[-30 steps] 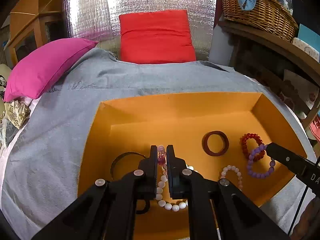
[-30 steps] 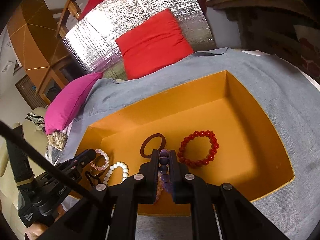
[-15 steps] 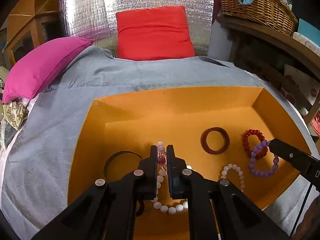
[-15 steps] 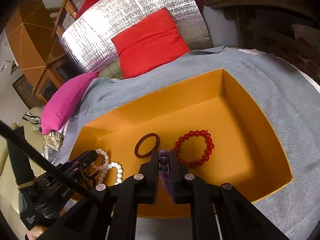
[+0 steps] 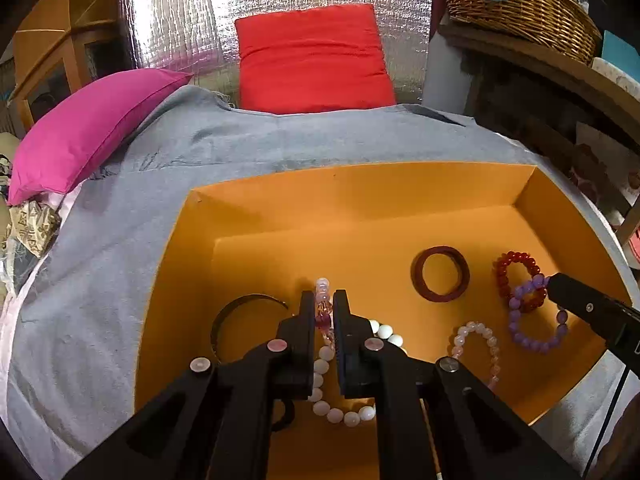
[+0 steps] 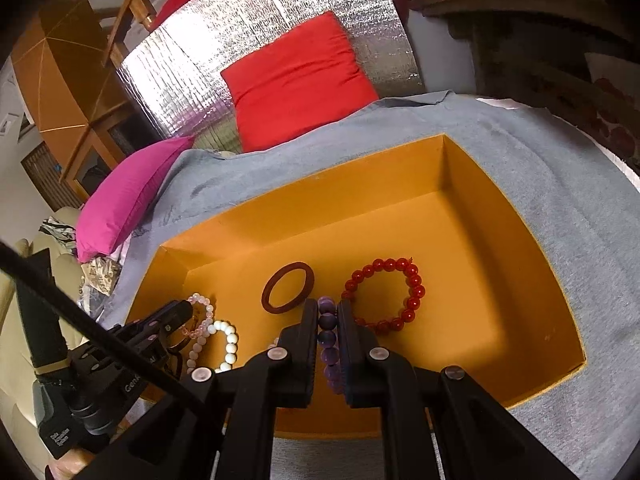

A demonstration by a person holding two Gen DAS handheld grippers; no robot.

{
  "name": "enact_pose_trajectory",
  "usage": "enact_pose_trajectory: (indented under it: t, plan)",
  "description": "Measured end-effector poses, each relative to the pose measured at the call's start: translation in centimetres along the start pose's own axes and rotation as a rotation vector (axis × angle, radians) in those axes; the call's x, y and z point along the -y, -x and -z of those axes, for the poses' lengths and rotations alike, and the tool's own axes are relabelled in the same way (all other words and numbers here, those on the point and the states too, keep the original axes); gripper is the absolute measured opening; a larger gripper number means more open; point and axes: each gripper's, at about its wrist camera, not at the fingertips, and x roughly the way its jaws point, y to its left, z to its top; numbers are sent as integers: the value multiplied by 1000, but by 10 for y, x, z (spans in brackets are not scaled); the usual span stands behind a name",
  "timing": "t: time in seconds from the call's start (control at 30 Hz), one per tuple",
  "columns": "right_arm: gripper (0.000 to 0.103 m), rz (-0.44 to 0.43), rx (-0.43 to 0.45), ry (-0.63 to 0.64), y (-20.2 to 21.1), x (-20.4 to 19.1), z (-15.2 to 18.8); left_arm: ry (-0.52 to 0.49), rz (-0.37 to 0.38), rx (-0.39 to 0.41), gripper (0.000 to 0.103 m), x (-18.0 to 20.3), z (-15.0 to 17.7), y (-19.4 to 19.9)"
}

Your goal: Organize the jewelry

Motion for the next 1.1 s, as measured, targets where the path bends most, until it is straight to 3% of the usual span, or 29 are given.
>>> enact_pose_trajectory:
  t: [0.07,0.13,0.2,0.27,0.33,0.63,0.93,1.1]
  plan:
    - [11,20,2,3,0,1,0,-2,-5,-3,9,0,0,3]
    - [12,33,-5,8,0,2,-1,-4,-9,-6,16,0,1,6]
    - [16,34,-7,7,1,3,-2,-5,-27,-4,49,2,2,11]
    - [27,41,-3,16,3,3,-2,-8,-62,17,63,3,3,19]
    - [41,53,11,31,7,2,-3,-20,-74,35,64,4,4,28]
    - [42,51,73,83,34,-3,-3,-66,-130,72,69,4,15,74]
    - [42,81,102,215,82,-27,23,-52,-196,93,78,-16,37,129]
    - [43,122,101,224,103,-35,32,-8,-213,111,81,-32,56,162]
